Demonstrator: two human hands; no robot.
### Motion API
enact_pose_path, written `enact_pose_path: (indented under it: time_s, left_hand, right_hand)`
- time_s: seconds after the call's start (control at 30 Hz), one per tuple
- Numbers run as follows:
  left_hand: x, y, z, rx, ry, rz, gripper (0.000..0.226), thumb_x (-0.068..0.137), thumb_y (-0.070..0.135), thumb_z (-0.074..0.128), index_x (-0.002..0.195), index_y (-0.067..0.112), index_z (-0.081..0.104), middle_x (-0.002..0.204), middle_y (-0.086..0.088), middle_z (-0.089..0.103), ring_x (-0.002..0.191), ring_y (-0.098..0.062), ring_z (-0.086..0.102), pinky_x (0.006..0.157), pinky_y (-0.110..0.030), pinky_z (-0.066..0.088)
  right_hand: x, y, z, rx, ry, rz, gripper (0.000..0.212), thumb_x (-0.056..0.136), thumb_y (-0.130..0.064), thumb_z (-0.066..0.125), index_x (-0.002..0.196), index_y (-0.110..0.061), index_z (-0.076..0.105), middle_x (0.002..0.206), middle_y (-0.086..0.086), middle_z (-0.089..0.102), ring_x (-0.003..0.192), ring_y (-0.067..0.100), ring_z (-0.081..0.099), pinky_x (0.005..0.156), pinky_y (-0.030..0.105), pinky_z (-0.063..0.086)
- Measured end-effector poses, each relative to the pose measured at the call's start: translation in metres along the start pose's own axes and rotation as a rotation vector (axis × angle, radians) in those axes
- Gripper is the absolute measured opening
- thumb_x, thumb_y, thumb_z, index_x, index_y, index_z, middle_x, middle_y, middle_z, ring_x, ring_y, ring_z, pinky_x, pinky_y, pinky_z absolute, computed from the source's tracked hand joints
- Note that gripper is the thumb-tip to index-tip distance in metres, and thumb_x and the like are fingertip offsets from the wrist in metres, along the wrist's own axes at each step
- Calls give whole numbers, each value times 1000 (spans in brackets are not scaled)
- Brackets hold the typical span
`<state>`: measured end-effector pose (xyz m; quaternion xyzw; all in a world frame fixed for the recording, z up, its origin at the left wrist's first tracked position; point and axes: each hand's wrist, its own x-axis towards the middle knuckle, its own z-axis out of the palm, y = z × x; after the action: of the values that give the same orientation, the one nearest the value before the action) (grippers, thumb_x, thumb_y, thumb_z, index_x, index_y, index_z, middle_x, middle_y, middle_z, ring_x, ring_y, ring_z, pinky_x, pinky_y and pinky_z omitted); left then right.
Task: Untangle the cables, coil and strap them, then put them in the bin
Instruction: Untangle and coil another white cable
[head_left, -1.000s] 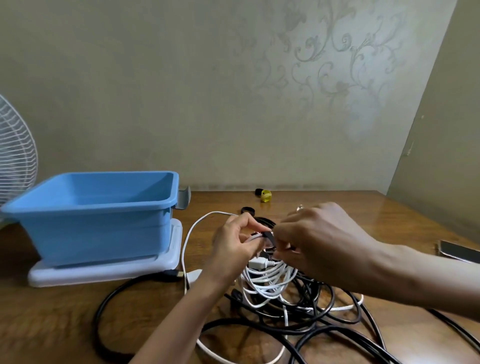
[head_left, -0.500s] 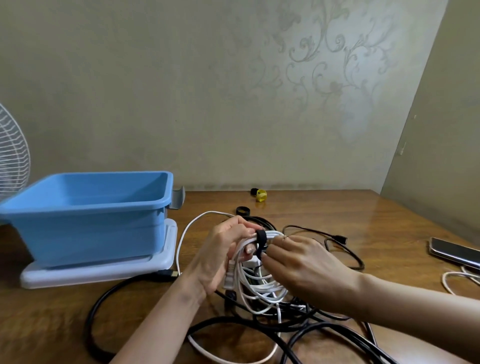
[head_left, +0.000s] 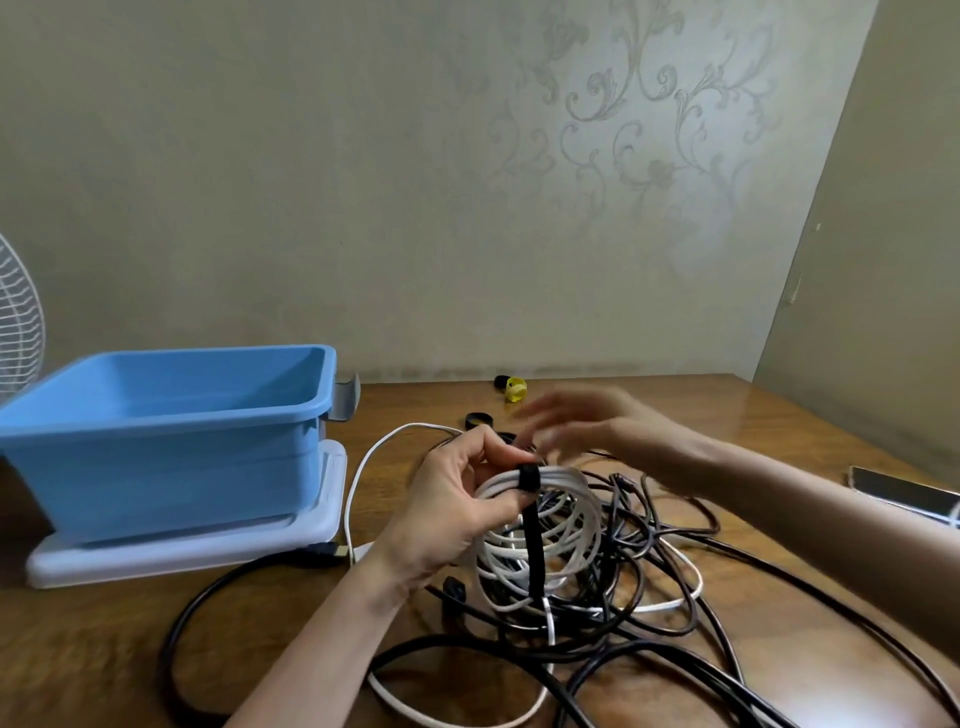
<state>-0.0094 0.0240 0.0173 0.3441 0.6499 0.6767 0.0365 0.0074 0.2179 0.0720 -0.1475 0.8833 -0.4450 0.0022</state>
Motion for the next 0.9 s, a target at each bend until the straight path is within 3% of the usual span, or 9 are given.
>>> enact_pose_path:
  time_s: [0.1,0.2,0.27,0.4,0.53,0.63,0.73,0.83,0.9]
  left_hand:
    - [-1,-1,2,47,1,44,29,73,-18,67,84,9,63,80,7,71,78,-7,67,68,-18,51]
    - [0,-1,0,1,21,85,29,73,-20,66,84,7,61,77,3,70,72,-12,67,63,-21,54]
    - [2,-1,-1,-39,19,98,28,74,-21,64,84,4,60,76,4,70,72,-10,67,64,-18,52]
    - [1,1,0,-54,-42,43,24,76,-22,61,89,-2,60,81,7,72,80,-6,68,68,-16,51]
    - [1,2,1,-56,-76,-23,22,75,-9,70,90,5,61,77,6,71,76,-5,67,67,-17,51]
    - [0,4,1,-85,-68,-69,26,66,11,75,90,9,64,84,4,73,82,-9,69,70,-20,52]
    - [0,4,2,-54,-20,-93,22,67,9,77,86,7,66,83,1,73,79,-10,69,67,-19,52]
    - [1,3,3,6,-8,-123,21,67,9,77,82,7,62,77,4,70,71,-6,66,63,-15,49]
    - [2,3,3,27,6,-135,26,62,17,78,78,8,59,70,5,66,64,-3,61,59,-14,47]
  right_hand:
    - [6,15,4,303,-417,120,32,81,-4,52,113,-5,57,94,6,67,78,16,63,71,24,52]
    - [7,21,6,546,-535,135,42,81,11,47,120,-2,48,97,11,65,74,14,65,65,21,55]
    - [10,20,6,563,-570,142,40,83,13,47,120,-1,47,92,7,67,72,11,66,64,19,55]
    - [23,12,-6,179,-439,90,16,87,10,57,96,-2,64,76,1,69,64,8,64,63,18,53]
    - [33,-19,-16,-287,-371,19,21,79,2,70,80,-19,67,76,-2,66,66,5,60,61,15,49]
    - [41,-40,-17,-592,-355,12,20,77,-2,75,76,-21,66,73,-6,65,66,8,59,61,17,48]
    - [44,-61,-16,-820,-329,-35,18,75,-6,78,74,-22,69,66,-9,64,58,7,57,53,15,44]
    - [40,-81,-13,-1010,-285,-143,7,76,-21,79,77,-20,72,77,-8,69,71,1,61,68,22,47]
    - [33,-91,-7,-1073,-233,-193,10,75,-29,79,79,-23,73,73,-14,66,68,-3,56,66,23,44]
